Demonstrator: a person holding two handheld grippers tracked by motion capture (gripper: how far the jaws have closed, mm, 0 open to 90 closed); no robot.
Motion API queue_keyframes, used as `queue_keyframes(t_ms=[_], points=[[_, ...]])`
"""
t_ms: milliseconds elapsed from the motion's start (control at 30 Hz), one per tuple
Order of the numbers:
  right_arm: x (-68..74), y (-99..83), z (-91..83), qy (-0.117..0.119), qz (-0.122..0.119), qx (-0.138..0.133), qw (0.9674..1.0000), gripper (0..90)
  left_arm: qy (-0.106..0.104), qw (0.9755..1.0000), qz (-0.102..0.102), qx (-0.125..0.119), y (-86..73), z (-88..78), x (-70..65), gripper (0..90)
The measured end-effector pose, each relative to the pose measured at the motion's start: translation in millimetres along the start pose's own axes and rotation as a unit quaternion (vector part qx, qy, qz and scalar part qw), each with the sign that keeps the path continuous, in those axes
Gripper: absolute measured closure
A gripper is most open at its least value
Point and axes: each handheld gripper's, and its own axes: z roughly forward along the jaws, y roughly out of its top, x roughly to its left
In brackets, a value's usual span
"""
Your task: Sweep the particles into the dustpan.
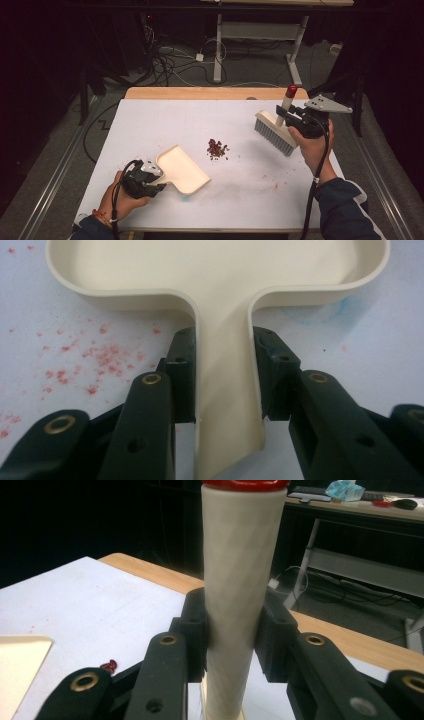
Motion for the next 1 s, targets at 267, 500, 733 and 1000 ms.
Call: queue_keyframes(t_ms=[267,500,733,1000], points=[[9.5,13.4,16.8,0.001,-0.011,0.0,0.9999,70.0,-0.002,1.0,0.001,-0.001,-0.1,1.3,0.5,64.1],[23.3,21.3,33.6,0.007,-0.019,0.009,0.9997,70.0,-0.003,1.0,-0.003,-0.001,1.6,2.8,-0.1,64.1],[39.1,26.6,51.7,0.017,-0.035,0.015,0.9991,70.0,-0.004,1.0,-0.007,-0.003,2.0,3.4,-0.1,64.0],[51.2,26.9,73.3,0.028,-0.026,0.017,0.9991,70.0,-0.002,1.0,-0.002,-0.004,3.0,3.0,0.0,64.1]])
